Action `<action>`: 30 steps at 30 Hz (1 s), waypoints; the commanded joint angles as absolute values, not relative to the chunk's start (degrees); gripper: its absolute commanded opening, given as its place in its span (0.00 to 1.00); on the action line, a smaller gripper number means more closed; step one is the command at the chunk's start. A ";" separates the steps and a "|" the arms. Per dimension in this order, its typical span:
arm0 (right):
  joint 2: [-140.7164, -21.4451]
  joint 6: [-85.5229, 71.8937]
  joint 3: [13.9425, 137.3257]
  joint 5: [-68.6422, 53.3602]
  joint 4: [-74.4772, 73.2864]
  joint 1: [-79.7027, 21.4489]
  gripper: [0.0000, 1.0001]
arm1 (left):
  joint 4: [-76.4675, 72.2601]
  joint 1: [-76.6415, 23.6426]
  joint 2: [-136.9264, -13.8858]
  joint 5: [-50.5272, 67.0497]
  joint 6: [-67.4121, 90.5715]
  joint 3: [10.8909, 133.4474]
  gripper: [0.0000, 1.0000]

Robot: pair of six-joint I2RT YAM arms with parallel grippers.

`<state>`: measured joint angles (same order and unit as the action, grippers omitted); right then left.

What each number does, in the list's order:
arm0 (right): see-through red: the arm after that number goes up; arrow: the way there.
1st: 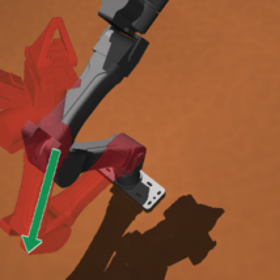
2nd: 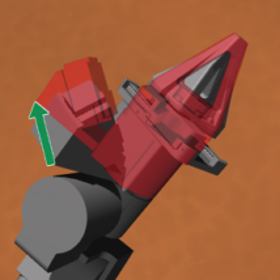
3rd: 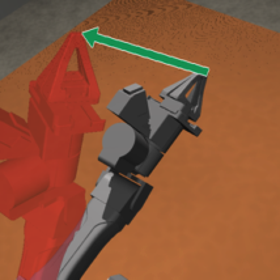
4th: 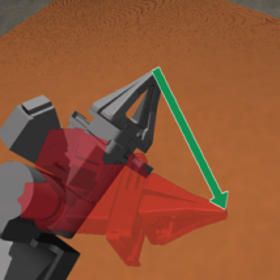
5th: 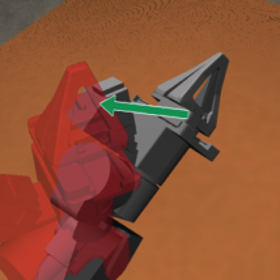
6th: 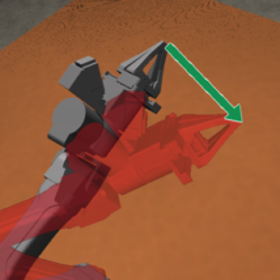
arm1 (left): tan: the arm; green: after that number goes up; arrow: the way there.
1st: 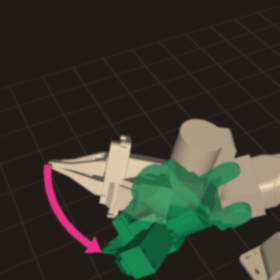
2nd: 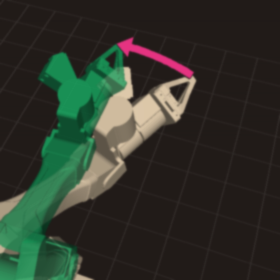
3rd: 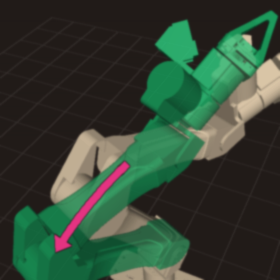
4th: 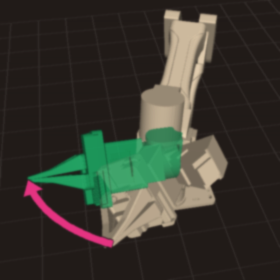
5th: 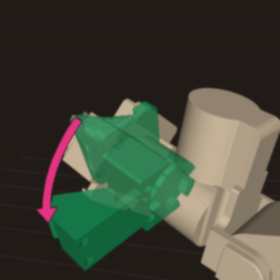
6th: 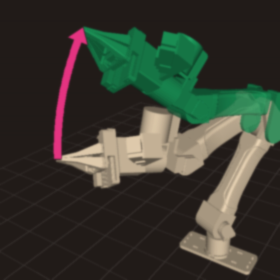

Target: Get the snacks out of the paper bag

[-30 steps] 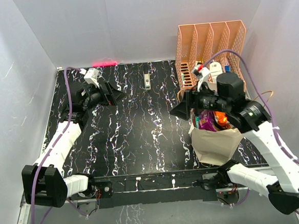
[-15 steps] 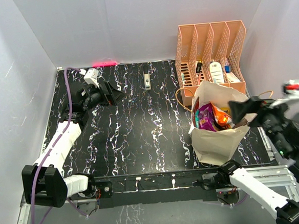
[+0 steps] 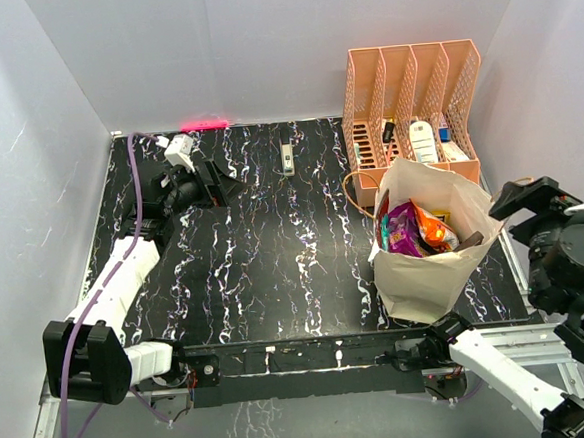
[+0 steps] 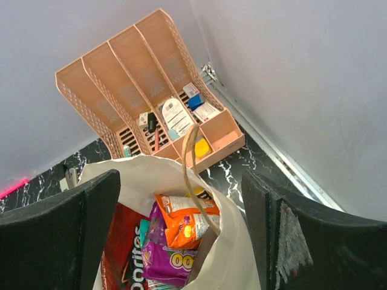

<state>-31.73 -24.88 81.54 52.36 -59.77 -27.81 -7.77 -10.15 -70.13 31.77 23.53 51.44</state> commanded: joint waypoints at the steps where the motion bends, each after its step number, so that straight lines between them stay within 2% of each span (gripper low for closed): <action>1: -33.42 -31.70 77.68 56.93 -57.69 -30.01 0.84 | -7.14 -10.46 -70.82 31.37 22.59 52.14 0.97; 5: -34.54 -32.43 74.33 59.08 -54.77 -31.12 0.81 | -7.04 -10.55 -71.19 31.29 22.59 52.12 0.97; 10: -36.47 -31.55 72.68 62.05 -52.59 -31.70 0.55 | -6.69 -10.55 -71.34 30.98 22.41 52.32 0.97; 15: -36.65 -31.66 71.02 59.04 -50.79 -31.84 0.44 | -6.45 -10.52 -71.41 30.85 22.37 52.46 0.97; 20: -36.53 -30.45 68.88 57.76 -48.47 -31.89 0.44 | -6.59 -10.54 -71.67 31.20 22.59 52.40 0.97; 25: -33.02 -18.90 62.81 52.11 -33.21 -31.88 0.54 | -6.51 -10.50 -71.89 31.20 22.59 52.48 0.97; 30: -33.03 -11.60 60.03 52.51 -26.69 -31.89 0.65 | -6.26 -10.55 -72.08 31.03 22.50 52.47 0.97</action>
<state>-33.23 -19.97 61.01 53.56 -38.24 -31.51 -5.93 -10.26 -71.99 30.81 23.16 51.44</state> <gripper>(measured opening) 0.620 0.977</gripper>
